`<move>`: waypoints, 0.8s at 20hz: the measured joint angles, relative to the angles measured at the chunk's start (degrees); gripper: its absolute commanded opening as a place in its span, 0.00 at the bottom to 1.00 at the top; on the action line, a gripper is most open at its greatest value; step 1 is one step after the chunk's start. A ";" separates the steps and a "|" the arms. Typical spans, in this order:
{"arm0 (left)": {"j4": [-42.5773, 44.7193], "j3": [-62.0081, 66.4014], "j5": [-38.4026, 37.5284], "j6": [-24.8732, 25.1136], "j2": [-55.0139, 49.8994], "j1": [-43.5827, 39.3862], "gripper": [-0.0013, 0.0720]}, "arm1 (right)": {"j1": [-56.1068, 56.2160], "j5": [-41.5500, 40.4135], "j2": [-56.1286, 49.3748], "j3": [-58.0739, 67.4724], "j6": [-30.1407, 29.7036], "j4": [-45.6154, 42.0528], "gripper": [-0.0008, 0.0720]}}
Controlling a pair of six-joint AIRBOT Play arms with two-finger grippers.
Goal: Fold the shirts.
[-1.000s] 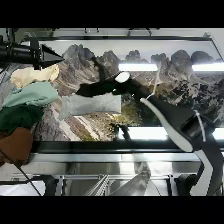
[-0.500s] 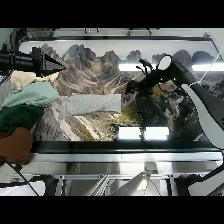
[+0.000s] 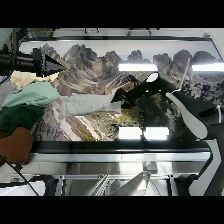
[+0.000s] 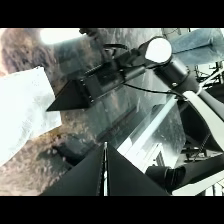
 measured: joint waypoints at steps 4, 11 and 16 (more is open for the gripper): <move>0.04 0.00 -0.37 0.37 0.00 0.00 0.02 | 0.72 -2.73 -1.03 -0.11 -6.88 9.31 0.04; 0.00 0.00 -3.56 0.39 0.02 0.00 0.02 | -11.74 0.13 10.10 -0.13 -6.62 7.08 0.04; 0.02 -0.02 -4.31 0.42 0.02 0.00 0.02 | -32.20 8.66 23.63 -0.90 1.90 -16.79 0.04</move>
